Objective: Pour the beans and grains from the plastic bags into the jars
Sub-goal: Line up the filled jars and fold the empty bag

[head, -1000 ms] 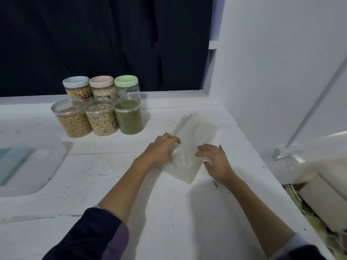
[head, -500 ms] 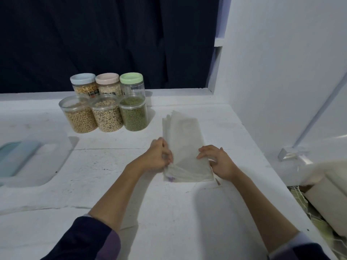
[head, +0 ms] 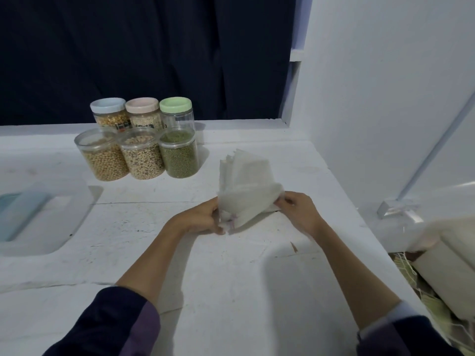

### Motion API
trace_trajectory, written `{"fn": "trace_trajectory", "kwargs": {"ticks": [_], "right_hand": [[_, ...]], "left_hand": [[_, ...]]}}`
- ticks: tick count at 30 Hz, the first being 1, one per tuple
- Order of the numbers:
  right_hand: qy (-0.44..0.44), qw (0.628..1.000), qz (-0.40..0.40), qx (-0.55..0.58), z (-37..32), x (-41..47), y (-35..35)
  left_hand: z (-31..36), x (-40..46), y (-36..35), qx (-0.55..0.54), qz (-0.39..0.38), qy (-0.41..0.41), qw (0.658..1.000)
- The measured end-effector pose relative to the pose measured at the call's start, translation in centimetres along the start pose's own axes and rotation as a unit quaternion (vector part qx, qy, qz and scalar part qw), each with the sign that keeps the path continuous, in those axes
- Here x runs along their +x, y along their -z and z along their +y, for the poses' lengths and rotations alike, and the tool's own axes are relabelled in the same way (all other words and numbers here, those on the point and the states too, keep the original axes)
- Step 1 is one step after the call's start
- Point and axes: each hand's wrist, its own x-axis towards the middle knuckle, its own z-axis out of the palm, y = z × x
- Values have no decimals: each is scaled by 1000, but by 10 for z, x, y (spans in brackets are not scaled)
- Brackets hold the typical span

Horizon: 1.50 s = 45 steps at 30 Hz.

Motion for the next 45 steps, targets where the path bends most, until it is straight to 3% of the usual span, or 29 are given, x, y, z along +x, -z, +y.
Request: {"fn": "trace_trajectory", "kwargs": {"ticks": [3, 6, 10, 15, 18, 20, 23, 25, 27, 31, 36, 39, 45], "right_hand": [[-71, 994, 56, -69, 1, 13, -12], [-127, 974, 87, -168, -3, 20, -19], [-144, 951, 115, -249, -3, 28, -28], [-112, 920, 133, -352, -1, 35, -39], [-114, 916, 154, -352, -2, 36, -45], [-77, 911, 192, -357, -3, 34, -53], [17, 886, 181, -426, -5, 36, -59], [72, 887, 134, -436, -2, 39, -58], [71, 915, 112, -380, 4, 44, -55], [51, 936, 57, -343, 11, 48, -42], [25, 964, 18, -263, -5, 35, -22], [34, 961, 44, -270, -15, 20, -14], [37, 962, 117, -244, -31, 10, -19]], "left_hand": [[7, -2, -5, -62, 22, 12, 998], [9, 9, -14, -225, 153, 26, 962], [12, 30, -22, -106, 293, 104, 944], [12, 43, -25, -67, 411, 106, 903], [13, 50, -22, 12, 460, 117, 880], [18, 53, -23, 158, 460, 82, 870], [24, 57, -25, 324, 342, -29, 882], [22, 61, -19, 318, 266, -41, 909], [19, 61, -12, 302, 235, -43, 923], [7, 49, -4, 263, 144, -48, 953], [14, 40, -1, 154, 239, -35, 958], [23, 30, 1, 109, 266, -2, 958], [34, 33, -5, 163, 320, 71, 931]]}}
